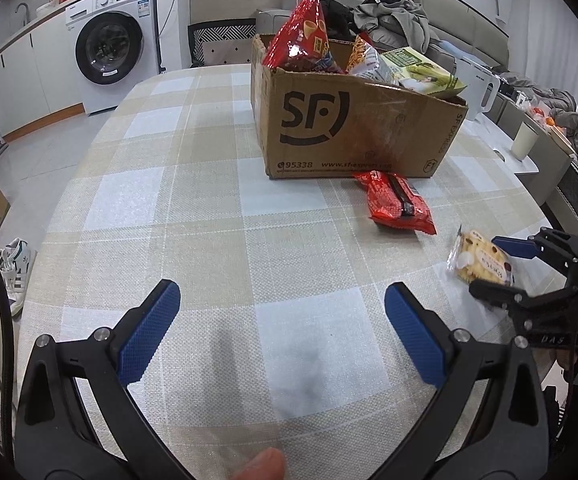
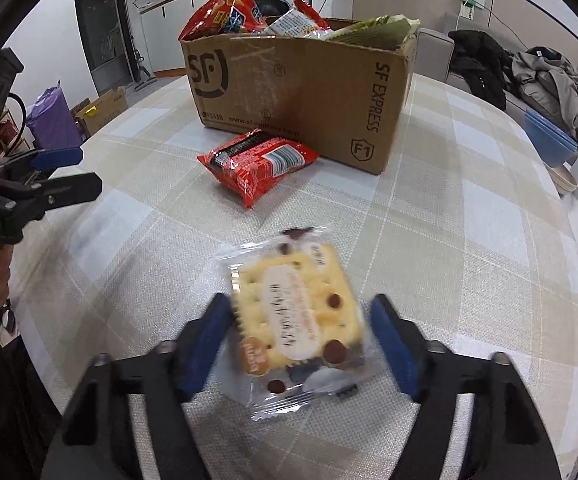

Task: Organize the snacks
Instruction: 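Close the right tool on the cracker bun and lift it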

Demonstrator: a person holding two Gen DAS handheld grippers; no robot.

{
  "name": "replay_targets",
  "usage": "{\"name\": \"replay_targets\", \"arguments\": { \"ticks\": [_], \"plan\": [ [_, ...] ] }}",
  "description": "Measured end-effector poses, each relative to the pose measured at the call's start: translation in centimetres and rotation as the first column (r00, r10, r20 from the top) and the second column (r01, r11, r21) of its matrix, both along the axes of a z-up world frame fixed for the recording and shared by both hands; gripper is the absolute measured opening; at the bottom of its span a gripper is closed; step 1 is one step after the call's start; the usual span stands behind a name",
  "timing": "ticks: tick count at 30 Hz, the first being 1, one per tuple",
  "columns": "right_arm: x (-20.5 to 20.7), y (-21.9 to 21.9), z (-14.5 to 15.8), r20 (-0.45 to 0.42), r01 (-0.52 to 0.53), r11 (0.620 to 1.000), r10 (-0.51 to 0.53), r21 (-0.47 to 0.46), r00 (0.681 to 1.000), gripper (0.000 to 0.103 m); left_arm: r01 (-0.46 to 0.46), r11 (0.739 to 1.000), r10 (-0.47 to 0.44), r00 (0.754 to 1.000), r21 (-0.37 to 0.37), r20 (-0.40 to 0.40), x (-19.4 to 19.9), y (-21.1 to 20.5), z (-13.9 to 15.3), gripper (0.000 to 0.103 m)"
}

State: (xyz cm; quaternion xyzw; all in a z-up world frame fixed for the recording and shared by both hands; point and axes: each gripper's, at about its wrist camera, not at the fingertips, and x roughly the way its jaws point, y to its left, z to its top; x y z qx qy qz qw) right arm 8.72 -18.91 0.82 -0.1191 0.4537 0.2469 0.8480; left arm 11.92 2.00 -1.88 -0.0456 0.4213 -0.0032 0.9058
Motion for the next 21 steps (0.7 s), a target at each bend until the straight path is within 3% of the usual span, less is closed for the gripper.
{"name": "replay_targets", "arguments": {
  "ticks": [16, 21],
  "plan": [
    [0.0, -1.0, 2.1, 0.040, 0.040, 0.996, -0.043, 0.078, 0.998, 0.062, 0.021, 1.000, -0.021, 0.999, 0.002, -0.030, 2.0, -2.5, -2.0, 0.102],
    [0.1, -2.0, 3.2, 0.054, 0.068, 0.991, -0.075, 0.113, 0.996, 0.062, 0.047, 0.997, -0.051, 0.997, -0.064, -0.063, 3.9, -3.4, -2.9, 0.101]
  ]
}}
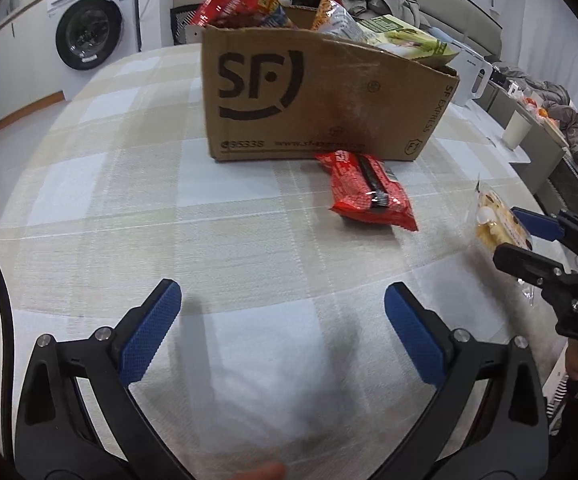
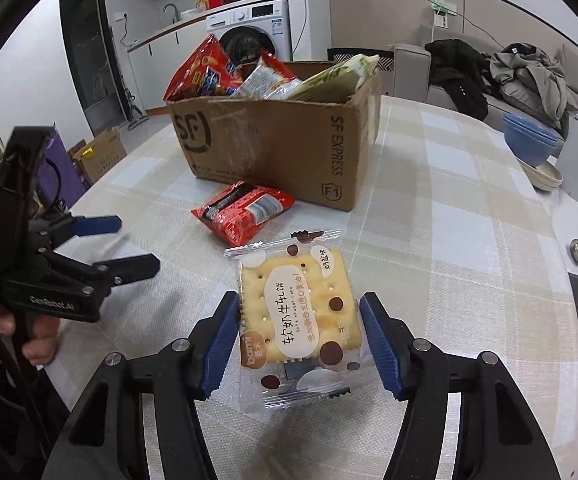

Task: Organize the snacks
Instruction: 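Close the right tool on the cracker bun and lift it, then close the left tool on the red-and-black wafer packet while the right tool holds the bun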

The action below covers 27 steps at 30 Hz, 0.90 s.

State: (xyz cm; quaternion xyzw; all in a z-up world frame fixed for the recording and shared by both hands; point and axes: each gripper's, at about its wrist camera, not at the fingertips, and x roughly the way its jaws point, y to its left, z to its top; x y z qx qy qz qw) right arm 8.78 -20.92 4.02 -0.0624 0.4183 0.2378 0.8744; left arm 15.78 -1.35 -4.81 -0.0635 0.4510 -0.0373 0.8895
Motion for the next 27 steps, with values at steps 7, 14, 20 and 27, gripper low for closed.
{"name": "replay_targets", "arguments": {
  "ticks": [7, 14, 20, 27],
  "plan": [
    [0.3, -1.4, 0.8, 0.011, 0.030, 0.999, -0.030, 0.030, 0.999, 0.062, 0.006, 1.000, -0.006, 1.000, 0.004, -0.017, 2.9, -1.7, -0.6, 0.099],
    [0.7, -2.7, 1.0, 0.004, 0.060, 0.997, -0.060, 0.051, 0.998, 0.062, 0.024, 0.999, -0.023, 0.999, 0.046, -0.026, 5.5, -4.3, -0.9, 0.099],
    [0.8, -3.4, 1.0, -0.003, 0.078, 0.995, -0.078, 0.062, 0.997, 0.062, 0.037, 0.998, -0.036, 0.999, 0.057, -0.028, 7.6, -6.5, -1.1, 0.099],
    [0.9, -3.7, 1.1, -0.006, 0.082, 0.994, -0.081, 0.069, 0.997, 0.062, 0.079, 0.996, -0.078, 0.997, 0.030, -0.029, 8.2, -9.2, -0.6, 0.099]
  ]
}}
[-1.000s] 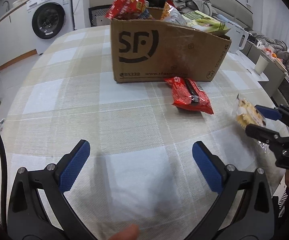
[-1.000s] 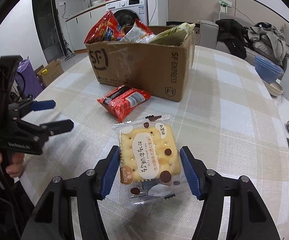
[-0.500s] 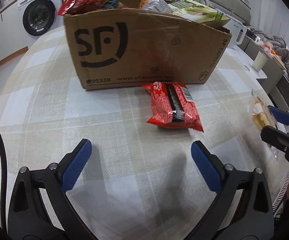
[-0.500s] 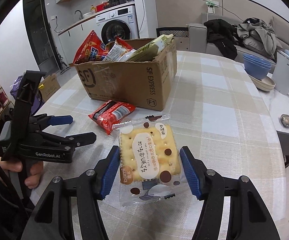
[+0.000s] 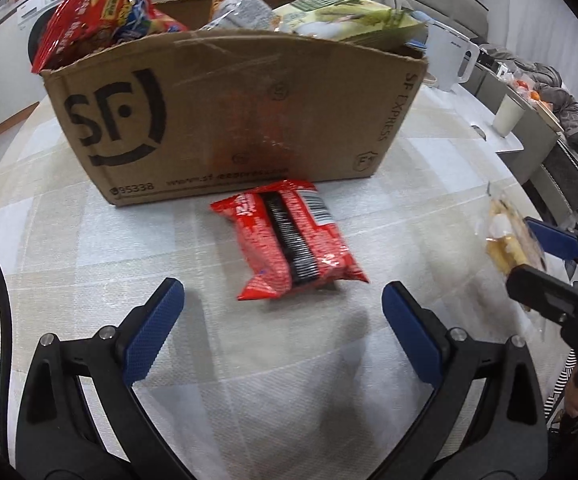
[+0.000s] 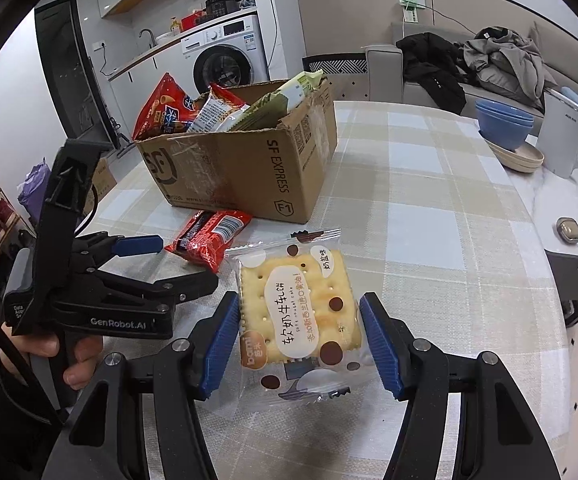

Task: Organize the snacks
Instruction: 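Close the left tool on the red-and-black wafer packet while the right tool holds the bun, then lift the wafer packet toward the box with the left tool while the right tool carries the bun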

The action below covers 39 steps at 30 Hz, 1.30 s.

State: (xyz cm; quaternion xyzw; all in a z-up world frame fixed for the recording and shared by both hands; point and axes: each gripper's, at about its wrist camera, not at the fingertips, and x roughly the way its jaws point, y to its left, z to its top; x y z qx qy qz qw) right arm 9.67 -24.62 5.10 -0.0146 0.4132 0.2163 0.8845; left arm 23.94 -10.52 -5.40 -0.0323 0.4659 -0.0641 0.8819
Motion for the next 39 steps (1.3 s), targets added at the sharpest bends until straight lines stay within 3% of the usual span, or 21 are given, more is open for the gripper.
{"name": "replay_targets", "arguments": {
  "ticks": [5, 15, 25, 39],
  "plan": [
    [0.0, -0.2, 0.1, 0.002, 0.004, 1.000, -0.004, 0.003, 1.000, 0.062, -0.015, 1.000, 0.015, 1.000, -0.002, 0.001, 1.5, -1.7, 0.3, 0.099],
    [-0.2, -0.4, 0.4, 0.008, 0.005, 1.000, -0.005, 0.010, 1.000, 0.062, -0.014, 1.000, 0.014, 1.000, -0.002, 0.001, 2.6, -2.8, 0.5, 0.043],
    [-0.3, -0.2, 0.7, 0.029, 0.005, 1.000, -0.006, 0.025, 1.000, 0.062, -0.002, 0.999, 0.004, 0.999, -0.042, 0.046, 0.0, -0.8, 0.9, 0.042],
    [-1.2, 0.6, 3.6, 0.132, -0.003, 0.995, -0.010, 0.095, 0.991, 0.062, 0.017, 0.998, -0.005, 0.983, -0.066, 0.184, -3.3, 2.0, 6.5, 0.042]
  ]
}}
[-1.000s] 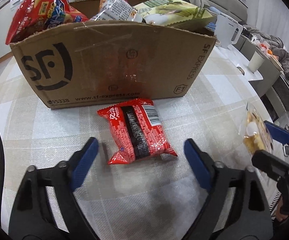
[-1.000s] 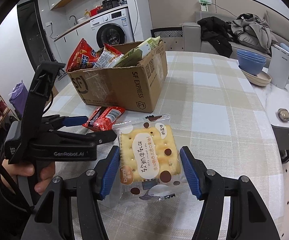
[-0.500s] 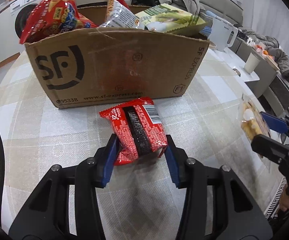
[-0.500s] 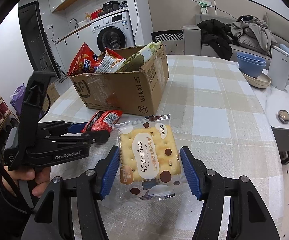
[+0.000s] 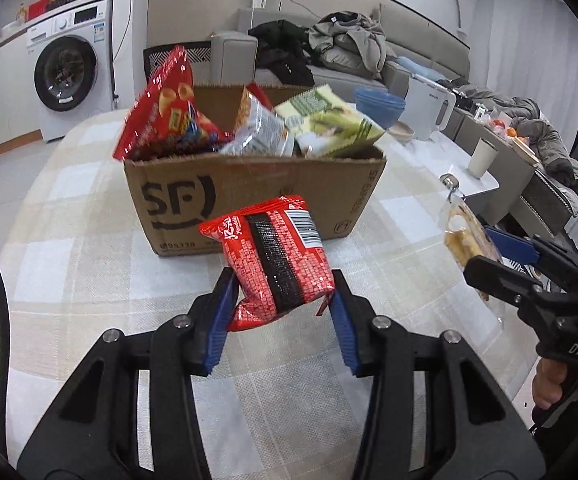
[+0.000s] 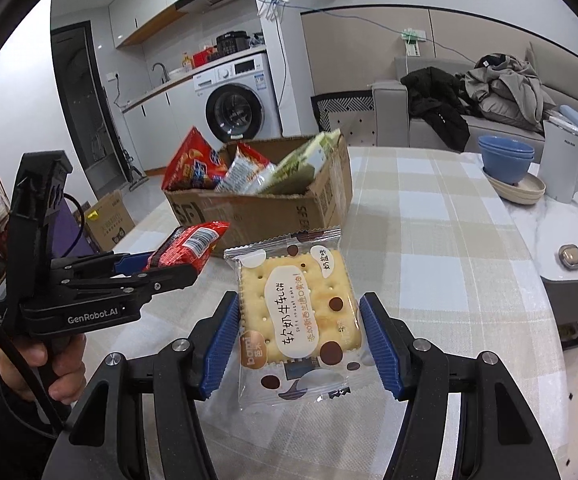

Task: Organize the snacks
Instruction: 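Lift the wafer packet toward the box with the left tool while the right tool carries the bun, then lower the wafer packet into the box with the left tool while the right tool lowers the bun in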

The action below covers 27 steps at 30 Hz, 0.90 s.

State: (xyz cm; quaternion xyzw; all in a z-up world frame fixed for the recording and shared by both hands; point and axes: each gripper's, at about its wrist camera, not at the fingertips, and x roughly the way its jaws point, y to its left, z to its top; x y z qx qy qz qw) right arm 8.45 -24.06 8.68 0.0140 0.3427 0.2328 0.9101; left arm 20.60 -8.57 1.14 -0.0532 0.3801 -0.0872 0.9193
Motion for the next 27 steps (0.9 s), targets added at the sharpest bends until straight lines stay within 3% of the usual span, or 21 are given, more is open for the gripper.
{"name": "replay_targets", "arguments": {
  "ticks": [13, 27],
  "plan": [
    [1.3, 1.5, 2.6, 0.086, -0.009, 0.999, 0.006, 0.043, 0.996, 0.062, -0.010, 0.999, 0.006, 0.994, 0.037, 0.105, -2.0, 2.0, 6.2, 0.043],
    [4.6, 4.7, 4.2, 0.177, -0.031, 0.999, 0.029, 0.014, 0.984, 0.062, -0.043, 0.997, 0.036, 0.991, 0.057, 0.128, 1.9, 3.9, 8.8, 0.043]
  ]
}}
